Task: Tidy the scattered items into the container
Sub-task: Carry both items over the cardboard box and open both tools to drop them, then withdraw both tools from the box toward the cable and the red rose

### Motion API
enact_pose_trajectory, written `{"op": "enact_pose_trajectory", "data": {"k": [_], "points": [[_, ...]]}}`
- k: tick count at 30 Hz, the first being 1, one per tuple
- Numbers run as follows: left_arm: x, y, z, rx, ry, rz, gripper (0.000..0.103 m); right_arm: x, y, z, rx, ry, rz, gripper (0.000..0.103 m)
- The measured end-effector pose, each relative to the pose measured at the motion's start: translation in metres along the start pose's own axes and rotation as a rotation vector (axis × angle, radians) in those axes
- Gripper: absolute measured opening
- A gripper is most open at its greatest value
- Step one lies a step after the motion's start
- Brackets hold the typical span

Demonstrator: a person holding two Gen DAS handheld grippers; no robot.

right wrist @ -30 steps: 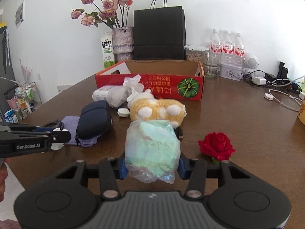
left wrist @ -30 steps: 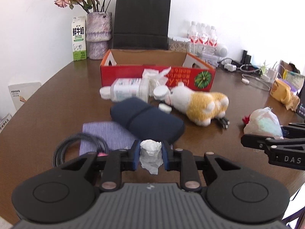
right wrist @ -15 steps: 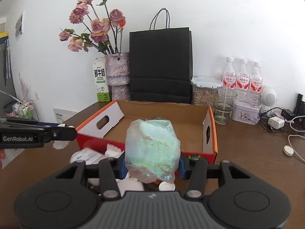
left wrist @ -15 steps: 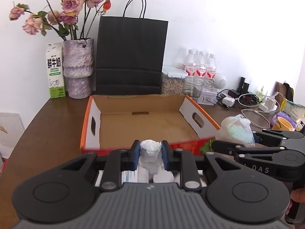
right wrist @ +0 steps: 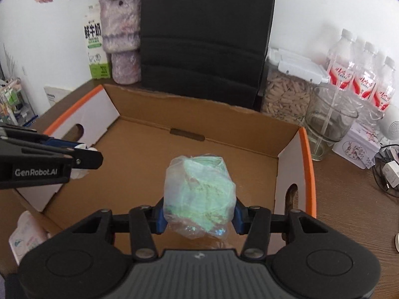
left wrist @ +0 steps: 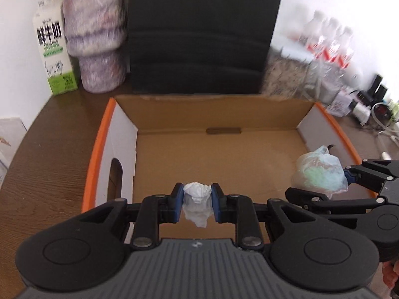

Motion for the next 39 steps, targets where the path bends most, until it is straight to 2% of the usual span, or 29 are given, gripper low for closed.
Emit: {"op": "enact_pose_trajectory", "data": {"k": [4,9,11,12,13,14,16,19,21,25,33,39], "points": [[-0.024,0.004,-0.003,0.010,-0.012,-0.049,0.024,-0.023,0.003,0.008,-0.020,-0.008,-0.039,0.048],[-0.029,0.011,-0.001,-0.011,-0.005,-0.071,0.028,-0.031,0.011,0.006,-0.005,-0.014,-0.063,0.053],[-0.026,0.012,-0.001,0.002,-0.009,-0.062,0.038,-0.029,0.011,0.005,-0.016,-0.014,-0.067,0.069],[-0.022,0.012,-0.001,0.006,-0.011,-0.052,0.049,-0.026,0.011,0.004,-0.019,-0.018,-0.059,0.081],[-0.018,0.011,-0.001,0.007,-0.015,-0.035,0.061,-0.022,0.011,0.003,-0.011,-0.018,-0.047,0.088],[-0.014,0.011,-0.002,0.006,-0.022,-0.018,0.067,-0.018,0.011,0.001,-0.001,-0.015,-0.037,0.089],[-0.004,0.009,-0.002,-0.002,-0.036,0.015,0.091,-0.010,0.012,-0.002,0.006,-0.017,-0.030,0.100],[0.008,0.009,-0.002,-0.028,-0.031,0.038,0.100,0.001,0.013,-0.005,0.014,-0.026,-0.025,0.103],[0.015,0.011,-0.004,-0.020,-0.023,0.042,0.103,0.008,0.015,-0.009,0.020,-0.027,-0.025,0.103],[0.031,0.015,-0.007,0.011,-0.023,0.041,0.103,0.025,0.018,-0.015,0.019,-0.015,-0.007,0.103],[0.079,0.034,-0.020,0.036,-0.005,0.110,0.103,0.081,0.030,-0.029,0.027,-0.012,0.070,0.103],[0.141,0.080,-0.032,0.009,0.036,0.236,0.103,0.145,0.066,-0.043,0.030,-0.064,0.178,0.103]]}}
Point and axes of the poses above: each gripper's, at about its wrist camera, not at the fingertips, and x roughly against the way its jaws point, z to its right, y to its underside, the point moved 3 cm from there along -x, roughly the way its jaws point, and after that the axes turned 10 degrees about -y, right-handed, at the moved point
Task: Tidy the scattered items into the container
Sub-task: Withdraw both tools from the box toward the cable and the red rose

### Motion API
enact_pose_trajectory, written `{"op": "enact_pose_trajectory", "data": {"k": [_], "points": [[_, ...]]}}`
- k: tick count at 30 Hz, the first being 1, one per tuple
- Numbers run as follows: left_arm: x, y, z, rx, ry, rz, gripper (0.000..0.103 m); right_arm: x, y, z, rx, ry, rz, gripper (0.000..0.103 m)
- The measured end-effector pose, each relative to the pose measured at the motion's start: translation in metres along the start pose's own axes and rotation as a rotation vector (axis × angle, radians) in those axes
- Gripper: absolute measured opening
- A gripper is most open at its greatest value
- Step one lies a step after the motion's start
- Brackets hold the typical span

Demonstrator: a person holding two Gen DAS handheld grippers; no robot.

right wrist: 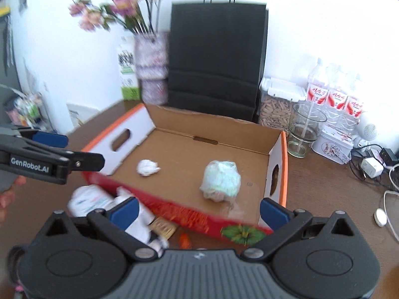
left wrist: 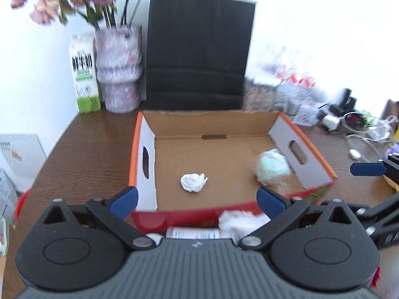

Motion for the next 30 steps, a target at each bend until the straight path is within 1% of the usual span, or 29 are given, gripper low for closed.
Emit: {"op": "enact_pose_trajectory", "data": {"k": [5,7,11,16,19,21,24,30], "points": [[0.047,0.040,-0.012,0.026,0.021,0.072,0.103,0.051,0.037,-0.014,-0.009,-0.011,0.083,0.103],[0.062,0.057,-0.019,0.036,0.009,0.094,0.103,0.067,0.056,-0.019,-0.018,-0.006,0.106,0.103],[0.089,0.087,-0.029,0.057,-0.033,0.158,0.103,0.086,0.090,-0.021,-0.050,0.028,0.130,0.103],[0.111,0.121,-0.036,0.083,-0.057,0.196,0.103,0.098,0.135,-0.012,-0.137,0.046,0.126,0.103],[0.116,0.140,-0.039,0.105,-0.074,0.192,0.103,0.102,0.159,-0.008,-0.177,0.070,0.121,0.103],[0.117,0.151,-0.041,0.125,-0.072,0.184,0.103,0.104,0.171,-0.007,-0.195,0.091,0.121,0.103],[0.118,0.165,-0.042,0.138,-0.098,0.172,0.103,0.107,0.187,-0.006,-0.214,0.102,0.115,0.103],[0.119,0.181,-0.043,0.162,-0.131,0.131,0.103,0.112,0.205,-0.007,-0.202,0.129,0.099,0.103]]}}
Point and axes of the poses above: each gripper's, at about its wrist camera, not at the fingertips, and x roughly against the way its jaws point, z to its right, y to its underside, the point moved 3 cm from there along -x, roughly the way its jaws point, and after that the axes turned 10 degrees about -y, right-handed, at the moved point
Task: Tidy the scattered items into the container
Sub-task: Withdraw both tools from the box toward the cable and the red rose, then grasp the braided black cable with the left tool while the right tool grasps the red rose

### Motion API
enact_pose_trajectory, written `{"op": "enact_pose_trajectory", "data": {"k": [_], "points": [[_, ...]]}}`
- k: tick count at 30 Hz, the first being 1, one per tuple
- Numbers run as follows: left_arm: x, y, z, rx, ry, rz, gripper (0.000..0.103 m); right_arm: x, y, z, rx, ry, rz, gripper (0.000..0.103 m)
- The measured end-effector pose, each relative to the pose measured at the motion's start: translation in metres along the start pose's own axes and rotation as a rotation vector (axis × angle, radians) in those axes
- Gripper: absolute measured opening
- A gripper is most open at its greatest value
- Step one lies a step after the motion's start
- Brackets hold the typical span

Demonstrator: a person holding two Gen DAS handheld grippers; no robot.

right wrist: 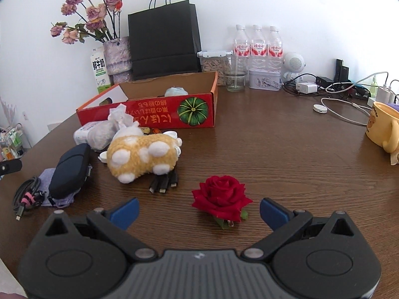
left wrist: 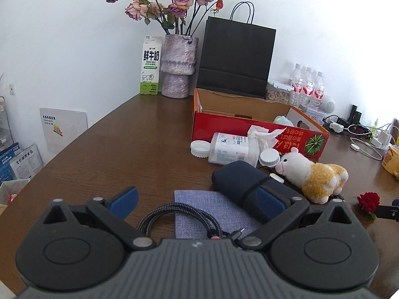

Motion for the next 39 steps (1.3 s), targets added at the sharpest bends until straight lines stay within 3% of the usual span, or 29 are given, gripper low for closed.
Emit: {"op": "enact_pose_trajectory", "data": {"k": [22,29,33,39], "points": [[-0.024,0.026,0.001,-0.046,-0.099,-0.154,0.103,-0.026,0.009,0.007,0.002,0.040,-0.041,0.103],[-0.028,0.025,0.007,-0.159,-0.102,-0.192,0.103,-0.033,0.005,0.012,0.000,0.061,-0.053,0.103],[-0.039,0.027,0.005,-0.165,-0.078,-0.238,0.103,-0.039,0.003,0.013,0.004,0.070,-0.058,0.103],[-0.052,0.021,0.004,-0.159,-0.062,-0.244,0.103,-0.044,-0.002,0.015,0.009,0.087,-0.053,0.103]]}}
Point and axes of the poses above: each gripper's, at about its wrist camera, not at the fingertips, and x roughly against the way its jaws point, z to its right, y to its underside, the point moved 3 cm from there along -x, roughly the way its jaws point, and after that the axes turned 10 degrees about -y, right-handed, at the moved point
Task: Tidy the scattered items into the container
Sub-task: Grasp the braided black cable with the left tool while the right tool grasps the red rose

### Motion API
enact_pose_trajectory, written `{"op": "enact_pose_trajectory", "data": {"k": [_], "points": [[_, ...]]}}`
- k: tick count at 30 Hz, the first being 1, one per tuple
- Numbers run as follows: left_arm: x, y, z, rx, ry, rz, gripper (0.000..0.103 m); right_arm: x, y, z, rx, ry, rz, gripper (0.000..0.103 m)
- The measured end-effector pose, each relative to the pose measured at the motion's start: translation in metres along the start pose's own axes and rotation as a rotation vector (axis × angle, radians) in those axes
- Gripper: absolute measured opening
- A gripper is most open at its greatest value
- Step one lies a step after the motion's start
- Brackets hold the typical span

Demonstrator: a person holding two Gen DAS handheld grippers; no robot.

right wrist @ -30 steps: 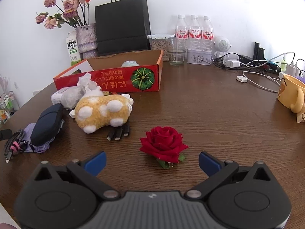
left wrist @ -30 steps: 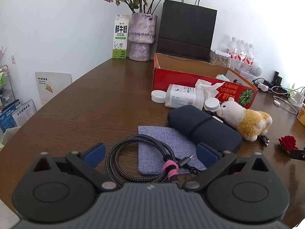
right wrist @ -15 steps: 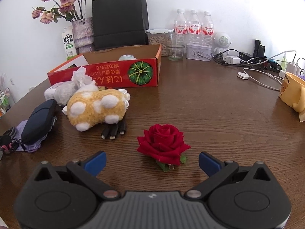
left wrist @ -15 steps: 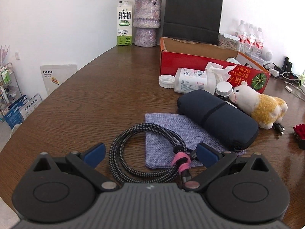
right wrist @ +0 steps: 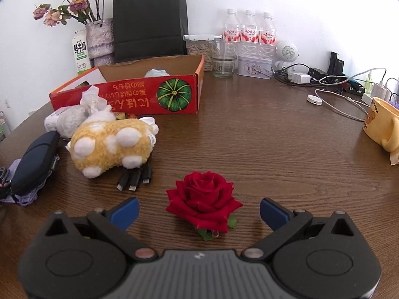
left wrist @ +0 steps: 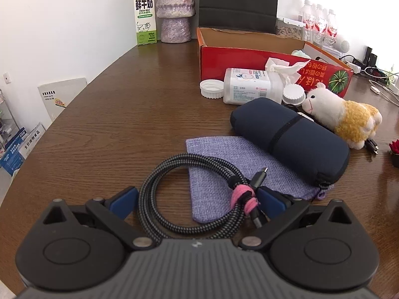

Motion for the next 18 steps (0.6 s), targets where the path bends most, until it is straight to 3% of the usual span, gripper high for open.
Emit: {"op": "enact_pose_trajectory", "data": {"k": [5,9,11,15,18], "points": [[-0.0050,-0.0030,-0.0032,0.020,0.016,-0.007,0.103,-0.0020,-0.0041,0.0023,0.001,0.011,0.015,0.102],[-0.0055,-0.0033,-0.0034,0.019,0.017,-0.006,0.103,-0.0046,-0.0043,0.0051,0.000,0.013,0.011,0.086],[-0.0056,-0.0033,-0.0037,0.021,0.016,-0.006,0.103,-0.0062,-0.0033,0.0052,0.000,0.008,0.005,0.084],[-0.0051,-0.0036,-0.0029,0.024,0.012,-0.005,0.103,-0.0051,-0.0019,0.0026,0.011,-0.004,0.012,0.063],[-0.0049,-0.0036,-0.0024,0.021,0.012,-0.003,0.103,-0.0051,-0.0020,0.0026,0.011,-0.011,0.018,0.063]]}}
Point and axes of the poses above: each gripper's, at about its wrist camera, not at the fingertips, and x roughly against the way its jaws point, z to its right, y to its underside, the point moved 3 cm from there along -x, roughly the way its jaws point, and after that the axes turned 10 degrees about -y, right-handed, at the moved point
